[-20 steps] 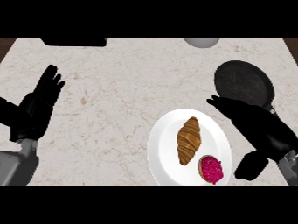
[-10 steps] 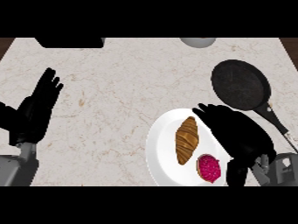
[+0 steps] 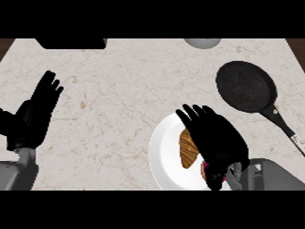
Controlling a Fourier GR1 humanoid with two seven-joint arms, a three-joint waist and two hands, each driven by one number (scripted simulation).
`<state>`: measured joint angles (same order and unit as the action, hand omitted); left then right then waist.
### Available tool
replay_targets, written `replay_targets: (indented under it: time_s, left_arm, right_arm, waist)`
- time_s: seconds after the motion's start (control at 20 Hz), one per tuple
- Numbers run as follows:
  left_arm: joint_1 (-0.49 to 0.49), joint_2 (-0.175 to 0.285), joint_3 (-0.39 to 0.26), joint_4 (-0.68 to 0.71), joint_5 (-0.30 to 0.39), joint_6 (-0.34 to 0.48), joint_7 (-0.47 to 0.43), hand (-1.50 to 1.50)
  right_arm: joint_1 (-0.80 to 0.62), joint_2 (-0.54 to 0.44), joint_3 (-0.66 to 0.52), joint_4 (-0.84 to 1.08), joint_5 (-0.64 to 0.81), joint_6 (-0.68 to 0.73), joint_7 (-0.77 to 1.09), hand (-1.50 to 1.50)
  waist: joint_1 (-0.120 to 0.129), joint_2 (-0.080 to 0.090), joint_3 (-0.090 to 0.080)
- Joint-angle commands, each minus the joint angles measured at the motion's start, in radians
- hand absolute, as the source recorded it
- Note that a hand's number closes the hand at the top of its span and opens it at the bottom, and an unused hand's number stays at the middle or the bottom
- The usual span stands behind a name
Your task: Pick the croissant from the plate and place it in the pan
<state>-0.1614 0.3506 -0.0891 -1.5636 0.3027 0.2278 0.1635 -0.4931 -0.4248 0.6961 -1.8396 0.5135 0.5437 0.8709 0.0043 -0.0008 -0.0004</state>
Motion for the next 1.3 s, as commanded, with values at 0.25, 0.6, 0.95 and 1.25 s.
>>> replay_targets:
  time_s: [0.25,0.6,0.95,1.25]
  left_arm:
    - [-0.043,-0.051,0.01,0.013,-0.053,0.017,0.029,0.0]
    - [0.007,-0.079,0.029,0.055,-0.075,-0.05,-0.05,0.0]
    - [0.011,-0.059,0.085,-0.012,-0.074,-0.08,0.036,0.0]
    - [-0.007,-0.079,0.122,0.028,-0.087,-0.133,0.013,0.0]
  right_arm:
    - [-0.042,0.144,-0.045,0.148,0.09,0.114,0.069,-1.5]
    - [0.008,0.2,-0.047,0.298,0.245,0.018,-0.067,-1.5]
    - [0.115,0.164,-0.066,0.336,0.34,0.002,-0.201,-1.5]
    - [0.055,0.27,-0.144,0.455,0.408,0.013,-0.26,-1.5]
  waist:
    - [-0.002,0.001,0.0]
    - [0.0,0.002,0.0]
    - [-0.003,0.0,0.0]
    - [-0.002,0.001,0.0]
